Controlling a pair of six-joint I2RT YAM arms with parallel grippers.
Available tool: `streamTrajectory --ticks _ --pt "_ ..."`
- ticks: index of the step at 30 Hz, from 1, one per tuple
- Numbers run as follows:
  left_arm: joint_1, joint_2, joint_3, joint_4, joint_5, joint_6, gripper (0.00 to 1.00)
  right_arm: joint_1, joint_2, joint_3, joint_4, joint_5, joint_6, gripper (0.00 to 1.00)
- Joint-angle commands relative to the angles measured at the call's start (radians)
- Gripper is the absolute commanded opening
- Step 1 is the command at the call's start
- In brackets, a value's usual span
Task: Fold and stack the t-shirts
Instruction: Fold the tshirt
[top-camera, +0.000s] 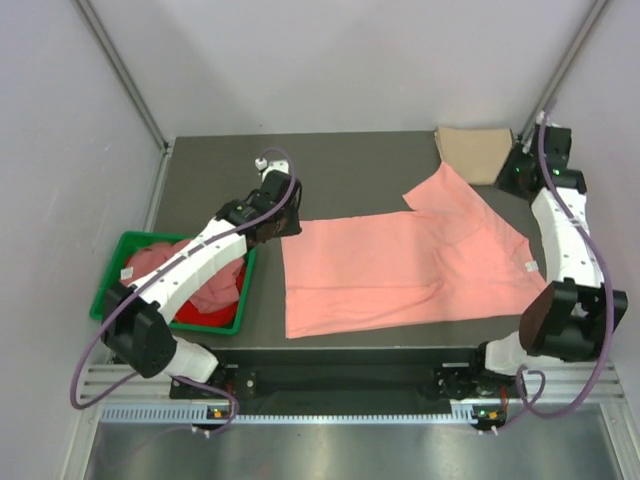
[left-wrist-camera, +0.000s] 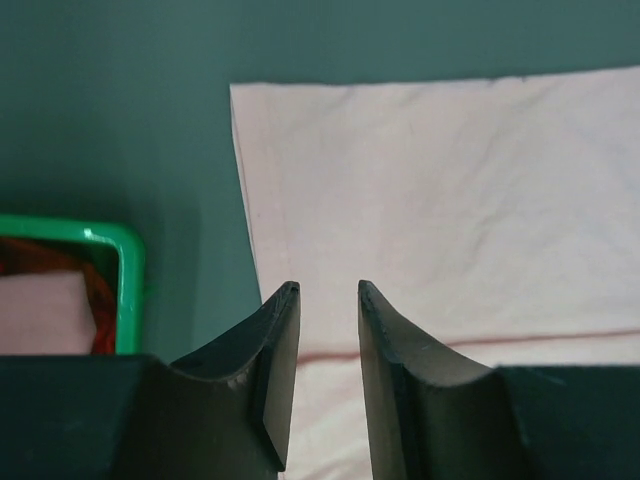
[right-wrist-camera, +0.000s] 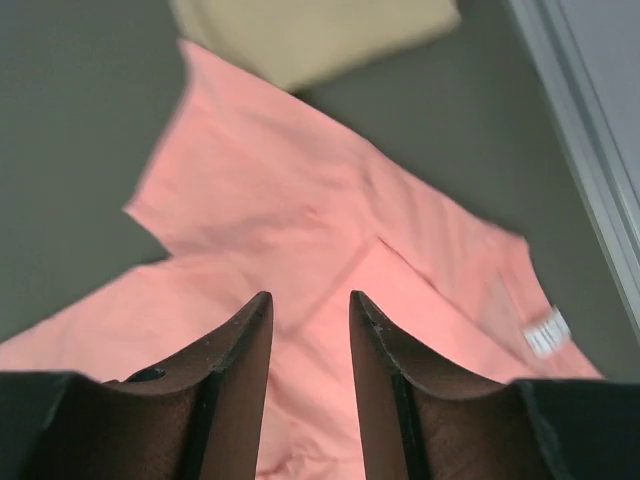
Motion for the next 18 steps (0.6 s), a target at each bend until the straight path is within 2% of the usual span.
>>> streamTrajectory --ticks 1,3,7,12,18 --pt "0.086 0.023 0.027 0.187 0.056 0.094 0.35 0.051 0.105 0.179 0.089 -0.154 -0.099 0.38" --pt "0.144 0.086 0.061 0.187 0.100 0.106 0.35 0.068 0.192 0.271 0.096 -0.126 -0.122 0.38" --pt "0.186 0.182 0.101 0.211 0.170 0.146 0.35 0.082 0.330 0.365 0.128 -0.201 -0.199 0.38" --pt "0.198 0.281 0.122 0.239 0.193 0.165 0.35 0.088 0.516 0.539 0.033 -0.172 -0.240 0.38" --pt "0.227 0.380 0.173 0.254 0.230 0.182 0.35 0.111 0.611 0.586 0.086 -0.287 -0.299 0.38"
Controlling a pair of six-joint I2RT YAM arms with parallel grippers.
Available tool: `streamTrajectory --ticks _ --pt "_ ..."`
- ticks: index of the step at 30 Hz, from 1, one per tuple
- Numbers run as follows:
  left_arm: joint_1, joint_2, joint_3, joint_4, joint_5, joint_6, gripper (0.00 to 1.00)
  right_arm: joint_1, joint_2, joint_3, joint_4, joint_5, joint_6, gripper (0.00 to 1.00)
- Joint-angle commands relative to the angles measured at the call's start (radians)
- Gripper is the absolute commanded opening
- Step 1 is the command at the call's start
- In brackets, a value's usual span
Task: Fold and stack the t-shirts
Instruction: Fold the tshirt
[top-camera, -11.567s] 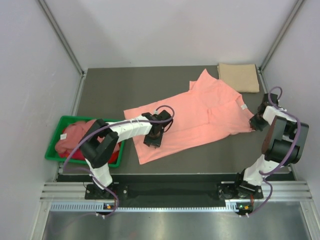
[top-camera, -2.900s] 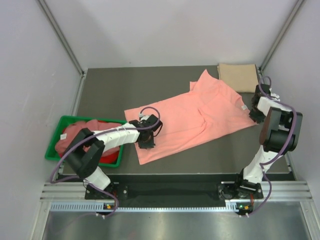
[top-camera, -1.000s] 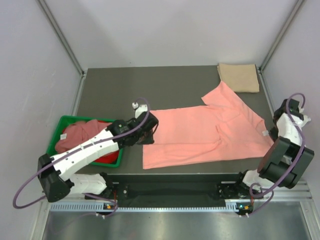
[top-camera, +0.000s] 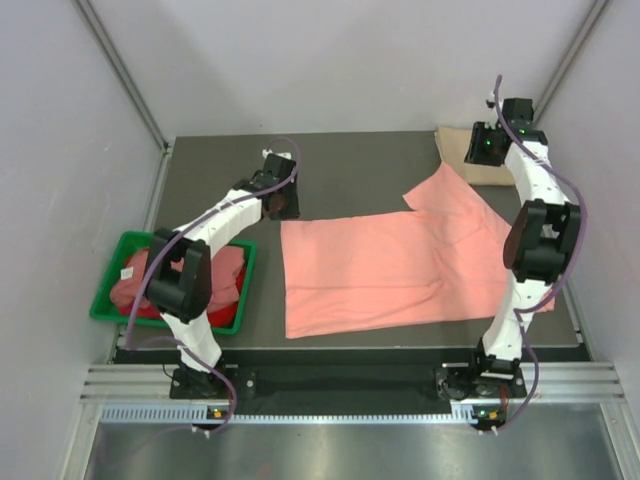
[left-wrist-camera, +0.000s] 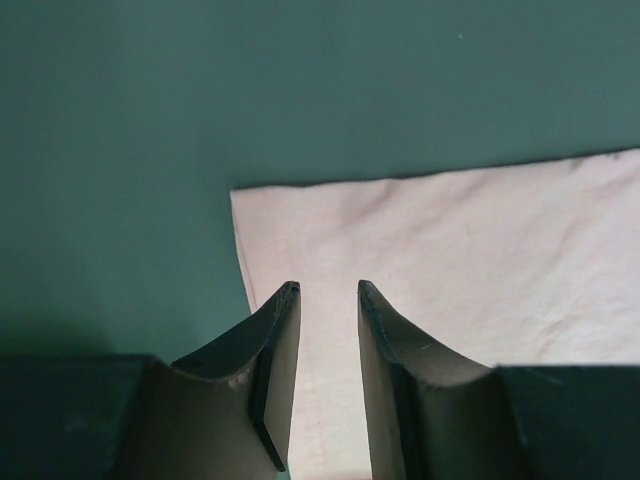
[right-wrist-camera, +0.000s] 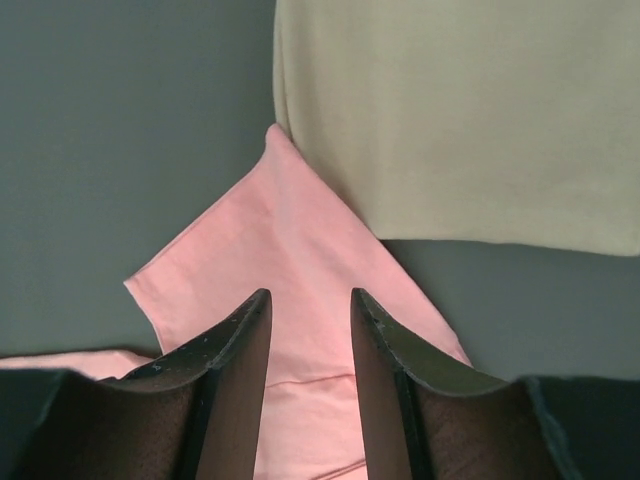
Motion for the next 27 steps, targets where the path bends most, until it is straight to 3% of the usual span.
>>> streamTrajectory --ticks 1,4,13,27 --pt "0.023 0.037 0.082 0.056 0.017 0.026 0.34 0.034 0.021 0.074 0.039 -0.089 -0.070 0.38" --pt "0.031 0.100 0.139 -0.034 -0.029 0.013 0.34 0.045 0.062 0.087 0.066 -0.083 -0.093 0.39" --pt "0.057 0.172 0.158 -0.001 0.084 0.033 0.36 0.072 0.200 0.226 0.069 -0.072 -0.145 0.39" --pt "0.079 0.288 0.234 -0.064 0.025 0.059 0.37 0.098 0.355 0.290 0.141 0.029 -0.164 0.38"
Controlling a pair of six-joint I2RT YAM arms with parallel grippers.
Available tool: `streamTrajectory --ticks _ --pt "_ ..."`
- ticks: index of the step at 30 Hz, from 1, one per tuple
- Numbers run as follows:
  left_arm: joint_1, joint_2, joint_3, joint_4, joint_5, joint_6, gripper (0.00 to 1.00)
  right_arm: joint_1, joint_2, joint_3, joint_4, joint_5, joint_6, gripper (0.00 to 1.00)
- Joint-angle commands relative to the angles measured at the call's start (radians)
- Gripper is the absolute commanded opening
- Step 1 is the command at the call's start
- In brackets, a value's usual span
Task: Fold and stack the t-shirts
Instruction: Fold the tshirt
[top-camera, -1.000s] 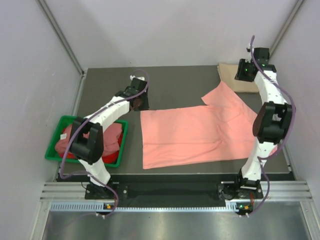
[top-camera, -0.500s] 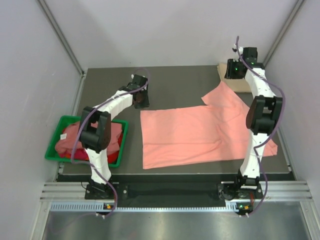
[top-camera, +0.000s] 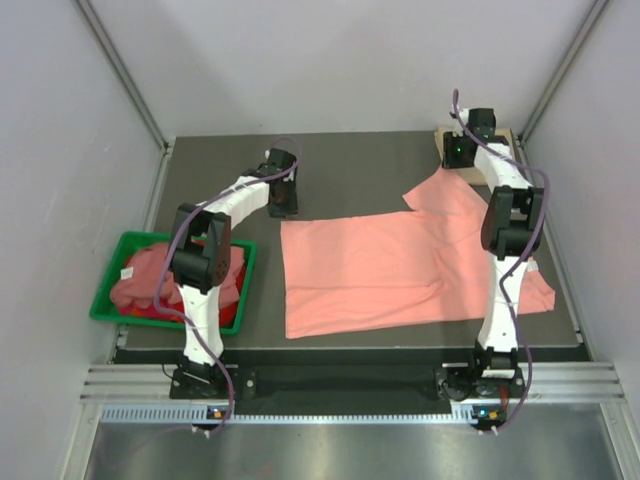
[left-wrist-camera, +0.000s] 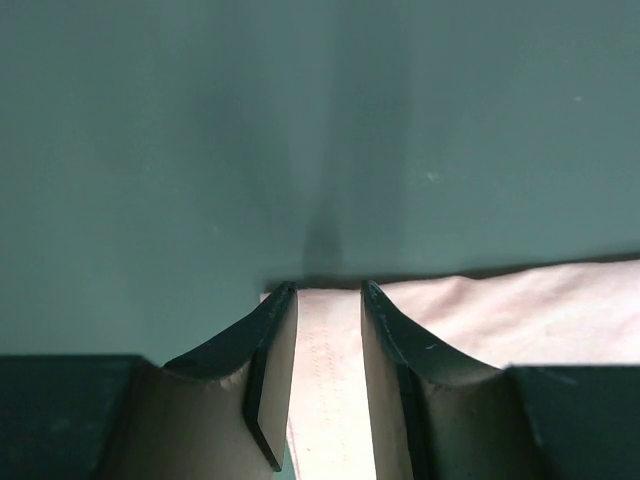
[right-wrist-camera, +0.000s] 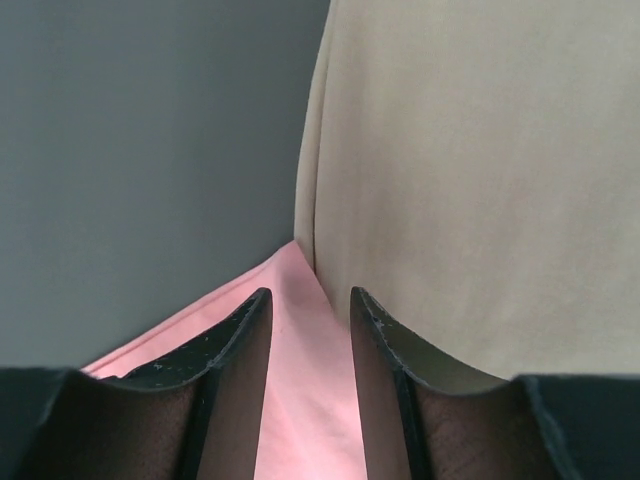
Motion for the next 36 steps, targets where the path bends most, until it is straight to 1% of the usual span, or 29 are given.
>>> streamTrajectory --ticks 1,2,5,6,11,12,15,17,20,21,30,34,36 --pt "0.012 0.015 0.025 -0.015 -0.016 0.019 0.37 0.024 0.013 0.054 0.065 0.047 -0.025 0.38" --pt "0.013 0.019 0.024 -0.011 -0.011 0.021 0.37 0.027 0.013 0.044 0.073 0.056 -0.025 0.37" --pt "0.015 0.034 0.027 -0.010 -0.007 0.024 0.36 0.038 0.016 0.031 0.090 0.085 -0.034 0.33" --pt "0.015 0.038 0.030 -0.013 -0.008 0.027 0.36 0.038 0.014 0.027 0.096 0.090 -0.036 0.28" --pt "0.019 0.053 0.033 -0.011 -0.007 0.045 0.37 0.038 -0.013 -0.014 0.133 0.121 -0.023 0.18" --pt "0.021 0.057 0.035 -0.010 -0.005 0.048 0.38 0.038 -0.016 -0.019 0.146 0.121 -0.020 0.13" --pt "0.024 0.068 0.041 -0.011 0.004 0.050 0.39 0.038 -0.027 -0.026 0.159 0.118 -0.016 0.04" --pt "0.026 0.076 0.042 -0.011 0.003 0.050 0.40 0.038 -0.035 -0.028 0.159 0.109 -0.020 0.00" --pt "0.026 0.093 0.064 -0.027 0.001 0.053 0.40 0.038 -0.044 -0.031 0.162 0.104 -0.026 0.00" --pt "0.026 0.097 0.079 -0.034 -0.001 0.055 0.40 0.066 -0.048 -0.034 0.162 0.099 -0.026 0.00" --pt "0.035 0.117 0.110 -0.053 -0.005 0.081 0.40 0.067 -0.125 -0.091 0.202 0.083 -0.011 0.00" --pt "0.036 0.114 0.136 -0.122 -0.005 0.094 0.40 0.065 -0.173 -0.149 0.240 0.078 -0.003 0.00" --pt "0.036 0.108 0.142 -0.137 0.012 0.110 0.40 0.065 -0.174 -0.149 0.234 0.078 -0.002 0.00"
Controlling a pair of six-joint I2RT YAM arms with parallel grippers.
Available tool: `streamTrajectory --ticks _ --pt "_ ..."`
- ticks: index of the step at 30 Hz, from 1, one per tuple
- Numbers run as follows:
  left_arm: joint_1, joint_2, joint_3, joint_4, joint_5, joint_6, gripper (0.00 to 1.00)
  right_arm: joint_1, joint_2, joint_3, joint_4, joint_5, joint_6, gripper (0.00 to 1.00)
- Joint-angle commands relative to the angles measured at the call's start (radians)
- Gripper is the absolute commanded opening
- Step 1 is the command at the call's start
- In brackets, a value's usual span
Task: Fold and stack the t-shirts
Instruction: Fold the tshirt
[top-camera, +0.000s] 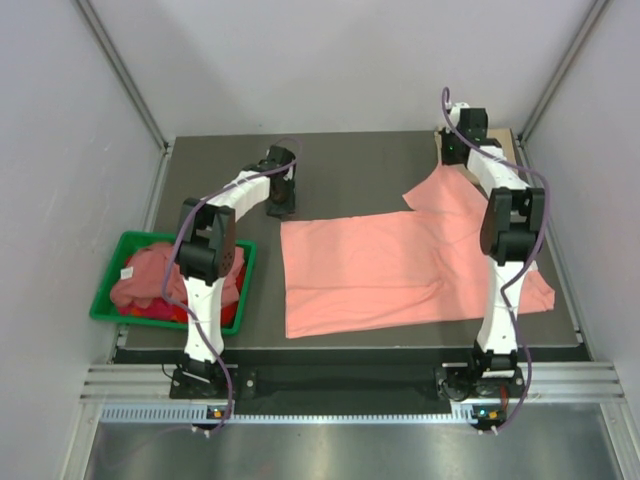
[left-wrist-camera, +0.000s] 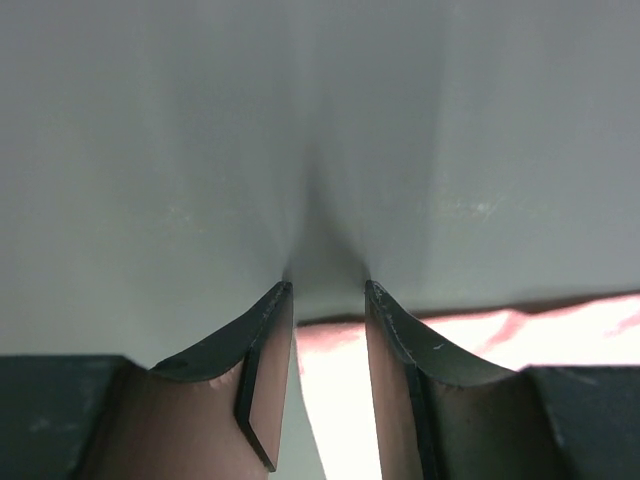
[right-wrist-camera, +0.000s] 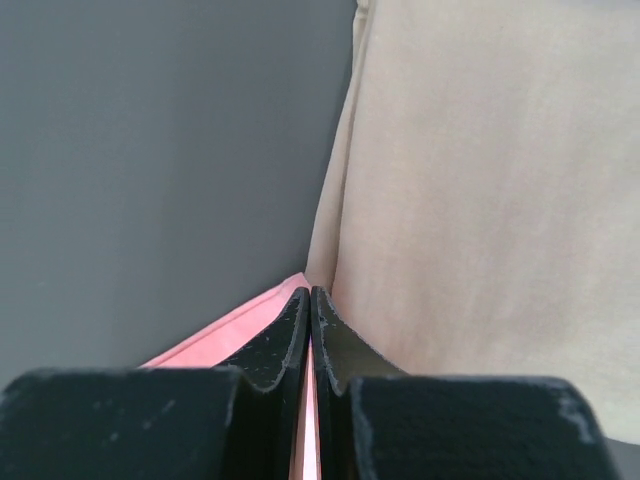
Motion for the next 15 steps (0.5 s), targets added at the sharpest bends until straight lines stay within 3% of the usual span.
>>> streamTrajectory --ticks 1,8,11,15 --pt "0.007 -0.005 0.040 -0.076 0.011 0.040 0.40 0.010 -0.092 -0.003 0.068 -0.020 0.013 0.00" --pt "0.012 -0.022 0.087 -0.176 0.018 0.210 0.40 0.010 -0.115 -0.046 0.090 -0.043 0.021 0.00" --pt "0.017 -0.047 0.055 -0.148 0.096 0.227 0.41 0.011 -0.129 -0.063 0.101 -0.034 0.018 0.00" --pt "0.017 -0.027 0.046 -0.144 0.090 0.221 0.40 0.008 -0.146 -0.075 0.108 -0.049 0.027 0.00"
